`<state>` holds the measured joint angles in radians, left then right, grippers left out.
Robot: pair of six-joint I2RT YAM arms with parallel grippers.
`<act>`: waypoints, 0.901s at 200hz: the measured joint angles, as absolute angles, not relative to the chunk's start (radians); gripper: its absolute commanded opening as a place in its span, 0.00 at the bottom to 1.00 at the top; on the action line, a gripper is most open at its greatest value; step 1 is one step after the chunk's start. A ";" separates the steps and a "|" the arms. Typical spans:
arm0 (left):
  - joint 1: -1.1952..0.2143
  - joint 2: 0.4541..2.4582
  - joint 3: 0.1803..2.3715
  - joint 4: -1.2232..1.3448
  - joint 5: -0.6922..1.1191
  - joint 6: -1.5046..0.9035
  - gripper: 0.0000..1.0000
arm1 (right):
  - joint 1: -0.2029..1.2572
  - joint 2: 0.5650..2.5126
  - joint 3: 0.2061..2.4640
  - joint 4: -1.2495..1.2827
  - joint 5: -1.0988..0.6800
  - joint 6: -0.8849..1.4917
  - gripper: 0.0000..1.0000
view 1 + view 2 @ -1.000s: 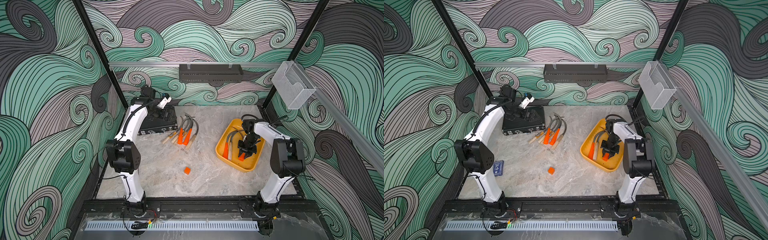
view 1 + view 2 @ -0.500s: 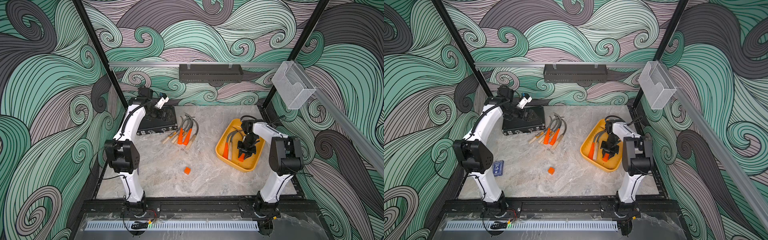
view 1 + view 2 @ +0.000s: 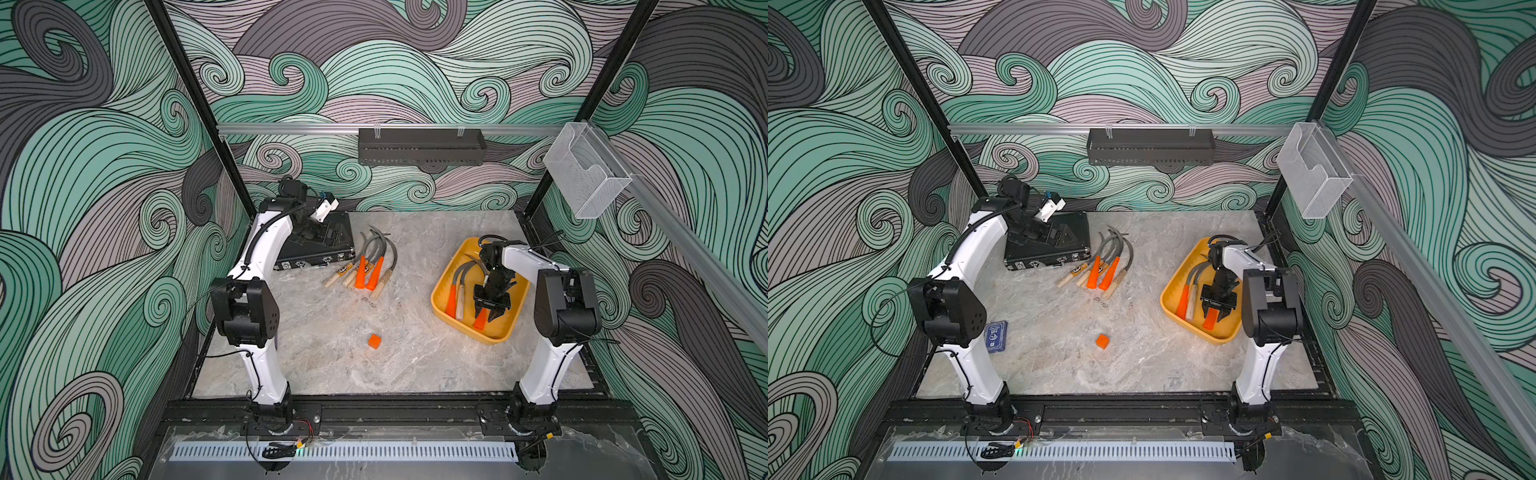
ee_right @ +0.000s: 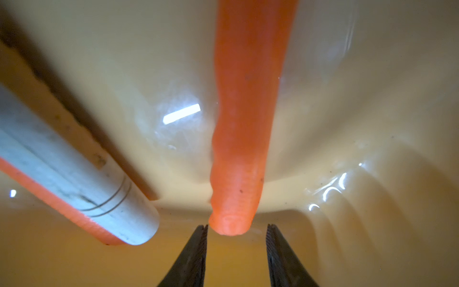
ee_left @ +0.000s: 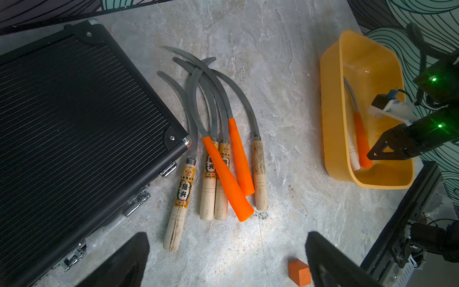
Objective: Put small sickles into storage boxes
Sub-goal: Place the sickle in the storage box.
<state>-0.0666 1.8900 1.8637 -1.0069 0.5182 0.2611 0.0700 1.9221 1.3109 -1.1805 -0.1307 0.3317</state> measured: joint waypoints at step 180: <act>-0.054 1.899 1.924 -1.061 0.520 0.262 0.98 | 0.365 1.821 1.851 -1.195 -0.147 0.374 0.40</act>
<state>-0.0536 1.8988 1.9240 -1.0607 0.5198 0.2615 0.3653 1.8210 1.8515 -1.1950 -0.1474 0.3740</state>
